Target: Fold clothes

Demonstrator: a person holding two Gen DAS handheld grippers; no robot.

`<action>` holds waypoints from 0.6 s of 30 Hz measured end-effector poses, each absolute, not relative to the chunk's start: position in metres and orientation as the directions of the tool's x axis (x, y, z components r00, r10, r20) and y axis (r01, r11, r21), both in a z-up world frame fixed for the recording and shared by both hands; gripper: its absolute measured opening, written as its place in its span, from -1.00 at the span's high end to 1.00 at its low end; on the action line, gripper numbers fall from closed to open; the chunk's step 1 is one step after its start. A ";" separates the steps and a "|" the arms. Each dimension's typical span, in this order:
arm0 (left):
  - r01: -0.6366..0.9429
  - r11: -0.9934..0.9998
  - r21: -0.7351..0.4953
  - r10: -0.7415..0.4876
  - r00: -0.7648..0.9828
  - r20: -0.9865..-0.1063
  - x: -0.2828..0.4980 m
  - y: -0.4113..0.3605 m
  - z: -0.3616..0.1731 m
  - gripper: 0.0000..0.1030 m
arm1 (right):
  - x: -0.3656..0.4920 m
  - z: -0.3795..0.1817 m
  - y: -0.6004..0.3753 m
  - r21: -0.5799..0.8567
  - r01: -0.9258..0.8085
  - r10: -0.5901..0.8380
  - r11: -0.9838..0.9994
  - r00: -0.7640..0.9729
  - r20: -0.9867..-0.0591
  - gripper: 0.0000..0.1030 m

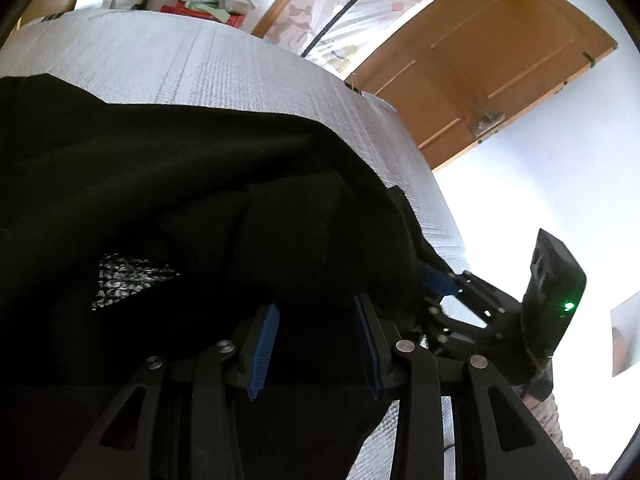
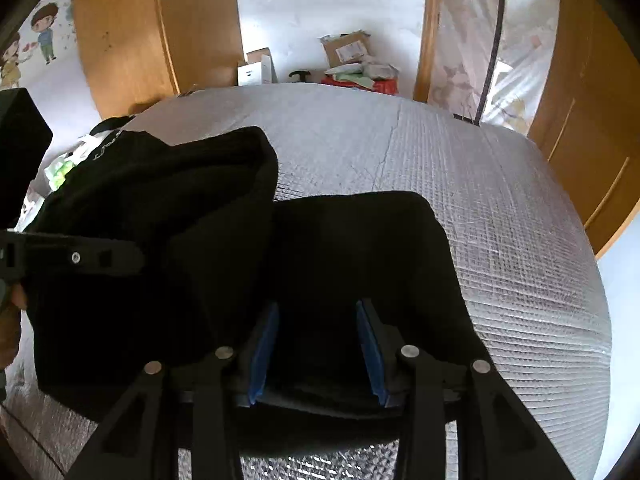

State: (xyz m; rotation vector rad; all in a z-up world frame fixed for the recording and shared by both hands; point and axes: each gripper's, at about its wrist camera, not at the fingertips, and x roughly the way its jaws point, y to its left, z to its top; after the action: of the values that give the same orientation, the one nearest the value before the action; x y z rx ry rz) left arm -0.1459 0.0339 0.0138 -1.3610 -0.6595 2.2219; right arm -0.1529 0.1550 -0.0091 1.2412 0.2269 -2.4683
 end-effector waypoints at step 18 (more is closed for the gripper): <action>-0.035 -0.744 -0.668 0.611 -0.440 -0.658 -0.152 0.026 0.002 0.83 | -0.146 0.020 0.203 0.213 0.269 -0.336 -0.939 -0.597 -0.728 0.94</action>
State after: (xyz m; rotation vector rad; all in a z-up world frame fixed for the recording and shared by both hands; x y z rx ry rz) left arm -0.1520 0.0259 0.0016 -1.3640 -0.8228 2.2204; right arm -0.1460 0.2026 0.0203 1.1814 -0.1145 -2.5368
